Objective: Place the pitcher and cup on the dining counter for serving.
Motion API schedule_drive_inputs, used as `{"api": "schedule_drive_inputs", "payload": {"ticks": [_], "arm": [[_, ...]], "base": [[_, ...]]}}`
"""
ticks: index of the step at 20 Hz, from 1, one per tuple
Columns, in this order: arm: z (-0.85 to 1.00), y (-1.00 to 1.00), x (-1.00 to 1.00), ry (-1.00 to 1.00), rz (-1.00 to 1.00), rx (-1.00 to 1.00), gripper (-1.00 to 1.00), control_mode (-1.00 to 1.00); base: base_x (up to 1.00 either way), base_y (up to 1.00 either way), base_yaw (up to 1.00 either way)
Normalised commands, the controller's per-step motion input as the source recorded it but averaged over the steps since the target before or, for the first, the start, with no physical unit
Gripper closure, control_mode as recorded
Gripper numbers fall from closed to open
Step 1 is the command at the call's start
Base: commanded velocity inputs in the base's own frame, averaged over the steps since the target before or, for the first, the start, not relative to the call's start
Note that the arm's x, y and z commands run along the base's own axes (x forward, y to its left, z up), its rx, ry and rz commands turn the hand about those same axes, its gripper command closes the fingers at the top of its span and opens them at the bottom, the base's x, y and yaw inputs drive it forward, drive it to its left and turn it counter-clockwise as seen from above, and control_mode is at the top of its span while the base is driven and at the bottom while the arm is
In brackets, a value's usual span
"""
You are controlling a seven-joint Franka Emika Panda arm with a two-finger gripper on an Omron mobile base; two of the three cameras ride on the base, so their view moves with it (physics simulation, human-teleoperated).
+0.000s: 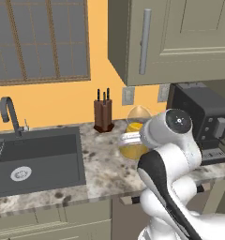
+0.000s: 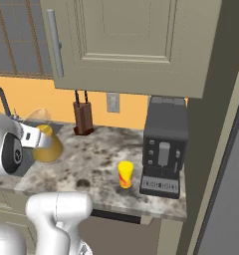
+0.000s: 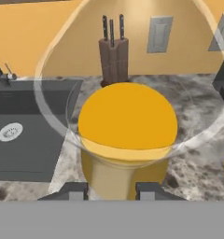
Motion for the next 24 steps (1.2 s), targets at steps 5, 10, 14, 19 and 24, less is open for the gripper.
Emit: {"api": "schedule_drive_inputs", "payload": {"ticks": [5,10,14,19,24], "arm": [[0.42,-0.9,-0.87,-0.05,0.11,0.09,1.0,-1.0],[0.01,-0.14,-0.01,0.0,0.01,0.01,1.0,-1.0],[0.0,0.0,-0.02,0.0,0.0,0.0,1.0,1.0],[0.0,0.0,0.0,0.0,0.0,0.0,1.0,1.0],[0.0,0.0,0.0,0.0,0.0,0.0,1.0,1.0]], "base": [[0.0,0.0,0.0],[0.0,0.0,0.0],[-0.04,0.03,0.01],[-0.29,0.17,0.23],[-0.45,0.12,0.62]]}}
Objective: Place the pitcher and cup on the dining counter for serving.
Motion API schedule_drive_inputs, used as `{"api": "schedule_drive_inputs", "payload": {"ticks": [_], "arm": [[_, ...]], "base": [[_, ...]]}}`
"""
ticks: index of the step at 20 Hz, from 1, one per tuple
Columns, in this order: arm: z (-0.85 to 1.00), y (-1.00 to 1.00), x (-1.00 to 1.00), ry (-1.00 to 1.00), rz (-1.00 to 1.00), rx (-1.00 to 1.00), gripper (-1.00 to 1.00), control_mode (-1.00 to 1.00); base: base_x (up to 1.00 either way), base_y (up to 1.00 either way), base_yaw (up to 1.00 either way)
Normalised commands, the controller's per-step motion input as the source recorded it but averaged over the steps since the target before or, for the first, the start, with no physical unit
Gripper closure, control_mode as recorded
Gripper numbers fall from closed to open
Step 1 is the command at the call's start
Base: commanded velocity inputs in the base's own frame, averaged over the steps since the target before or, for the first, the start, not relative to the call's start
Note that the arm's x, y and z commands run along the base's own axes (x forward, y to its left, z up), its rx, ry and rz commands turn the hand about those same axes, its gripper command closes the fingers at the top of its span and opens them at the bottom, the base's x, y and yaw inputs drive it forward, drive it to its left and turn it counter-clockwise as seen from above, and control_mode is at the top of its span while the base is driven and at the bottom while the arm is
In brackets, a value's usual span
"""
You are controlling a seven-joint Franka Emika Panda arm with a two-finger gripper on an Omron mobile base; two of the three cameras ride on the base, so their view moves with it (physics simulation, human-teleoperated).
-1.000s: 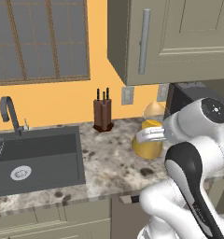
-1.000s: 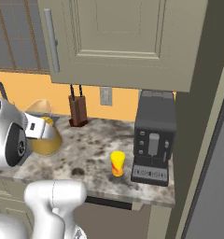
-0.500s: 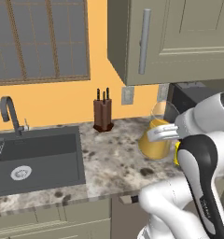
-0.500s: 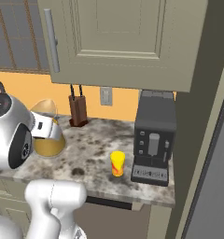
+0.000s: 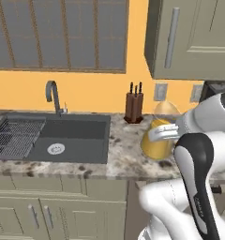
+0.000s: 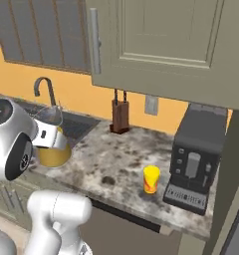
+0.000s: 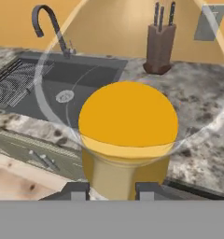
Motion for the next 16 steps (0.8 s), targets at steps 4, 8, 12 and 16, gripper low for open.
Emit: {"api": "schedule_drive_inputs", "payload": {"ticks": [4,8,12,16], "arm": [[0.0,0.0,0.0,0.0,0.0,0.0,1.0,1.0],[0.0,0.0,0.0,0.0,0.0,0.0,1.0,1.0],[0.0,0.0,0.0,0.0,0.0,0.0,1.0,1.0],[0.0,0.0,0.0,0.0,0.0,0.0,1.0,1.0]], "base": [[-0.11,0.09,0.95],[0.0,0.07,1.0],[0.0,0.0,1.0],[0.0,0.0,1.0]]}}
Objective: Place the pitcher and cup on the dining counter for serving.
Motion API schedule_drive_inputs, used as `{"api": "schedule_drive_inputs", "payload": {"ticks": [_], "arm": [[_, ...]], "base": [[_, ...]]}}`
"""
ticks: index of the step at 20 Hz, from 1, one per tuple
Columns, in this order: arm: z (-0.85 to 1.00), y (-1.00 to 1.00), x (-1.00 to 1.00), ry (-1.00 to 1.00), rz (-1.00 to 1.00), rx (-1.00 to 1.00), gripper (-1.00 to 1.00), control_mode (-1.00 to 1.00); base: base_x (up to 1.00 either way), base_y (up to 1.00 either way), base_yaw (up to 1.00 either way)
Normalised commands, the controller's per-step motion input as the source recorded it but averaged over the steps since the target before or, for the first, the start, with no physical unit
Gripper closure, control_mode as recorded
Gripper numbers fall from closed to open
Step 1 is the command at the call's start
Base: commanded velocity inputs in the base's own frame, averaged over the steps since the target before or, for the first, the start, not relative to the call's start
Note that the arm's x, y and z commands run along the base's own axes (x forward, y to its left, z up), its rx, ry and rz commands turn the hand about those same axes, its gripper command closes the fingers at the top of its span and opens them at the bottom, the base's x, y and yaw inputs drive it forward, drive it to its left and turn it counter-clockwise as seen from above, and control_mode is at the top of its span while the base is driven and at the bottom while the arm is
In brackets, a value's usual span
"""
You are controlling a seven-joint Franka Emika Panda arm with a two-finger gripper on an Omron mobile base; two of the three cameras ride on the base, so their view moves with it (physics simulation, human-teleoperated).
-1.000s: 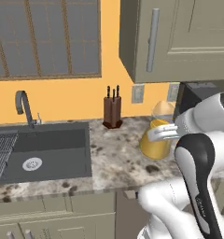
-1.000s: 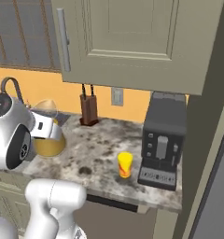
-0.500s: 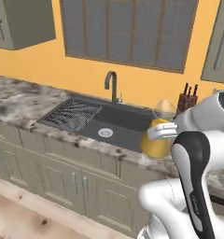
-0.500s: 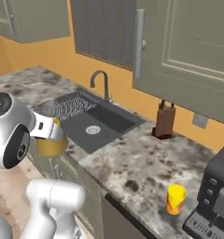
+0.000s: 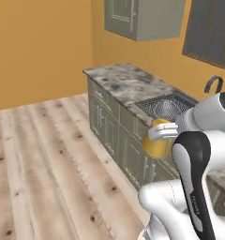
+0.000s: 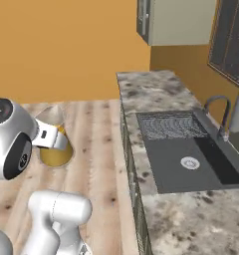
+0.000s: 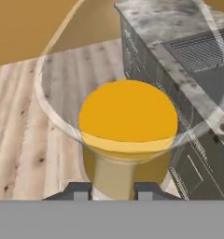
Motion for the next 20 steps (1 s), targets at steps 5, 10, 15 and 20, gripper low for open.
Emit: {"api": "schedule_drive_inputs", "payload": {"ticks": [5,10,15,20], "arm": [[0.0,0.0,0.0,0.0,0.0,0.0,1.0,1.0],[0.0,0.0,0.0,0.0,0.0,0.0,1.0,1.0],[0.0,0.0,0.0,0.0,0.0,0.0,1.0,1.0],[0.0,0.0,0.0,0.0,0.0,0.0,1.0,1.0]], "base": [[0.07,0.0,0.98],[0.27,0.0,0.91],[0.54,0.0,0.81],[0.93,0.0,0.68]]}}
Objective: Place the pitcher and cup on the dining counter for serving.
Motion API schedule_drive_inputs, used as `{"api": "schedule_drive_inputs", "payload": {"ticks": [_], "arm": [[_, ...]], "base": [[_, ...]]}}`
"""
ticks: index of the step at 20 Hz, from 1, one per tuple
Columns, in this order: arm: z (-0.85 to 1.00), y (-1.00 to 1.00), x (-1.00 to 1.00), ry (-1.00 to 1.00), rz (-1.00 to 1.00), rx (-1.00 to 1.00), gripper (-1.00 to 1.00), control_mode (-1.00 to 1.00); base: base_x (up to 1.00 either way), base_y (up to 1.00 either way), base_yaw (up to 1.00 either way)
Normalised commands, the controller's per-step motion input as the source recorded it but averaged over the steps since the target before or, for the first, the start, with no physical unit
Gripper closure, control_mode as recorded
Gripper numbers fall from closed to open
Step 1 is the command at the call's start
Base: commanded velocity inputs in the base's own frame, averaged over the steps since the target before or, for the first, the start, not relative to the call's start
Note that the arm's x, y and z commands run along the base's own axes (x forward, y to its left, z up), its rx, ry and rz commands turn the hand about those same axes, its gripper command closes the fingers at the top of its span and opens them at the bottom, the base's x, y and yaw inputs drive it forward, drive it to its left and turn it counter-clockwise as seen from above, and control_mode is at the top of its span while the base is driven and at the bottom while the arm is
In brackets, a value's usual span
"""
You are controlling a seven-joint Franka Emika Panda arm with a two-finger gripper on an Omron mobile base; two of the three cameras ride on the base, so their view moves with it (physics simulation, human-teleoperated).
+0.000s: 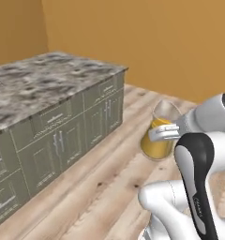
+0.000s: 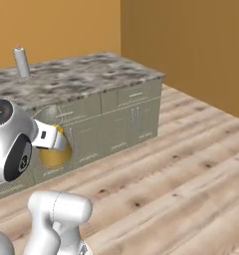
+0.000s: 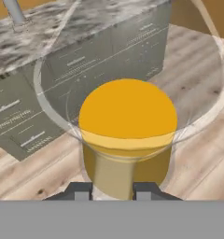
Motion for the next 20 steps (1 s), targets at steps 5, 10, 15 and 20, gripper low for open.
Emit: {"api": "schedule_drive_inputs", "payload": {"ticks": [5,10,15,20], "arm": [[0.0,0.0,0.0,0.0,0.0,0.0,1.0,1.0],[0.0,0.0,0.0,0.0,0.0,0.0,1.0,1.0],[0.0,0.0,0.0,0.0,0.0,0.0,1.0,1.0],[0.0,0.0,0.0,0.0,0.0,0.0,1.0,1.0]], "base": [[1.0,0.0,0.6],[1.0,0.0,0.57],[1.0,0.0,0.54],[1.0,0.14,0.45]]}}
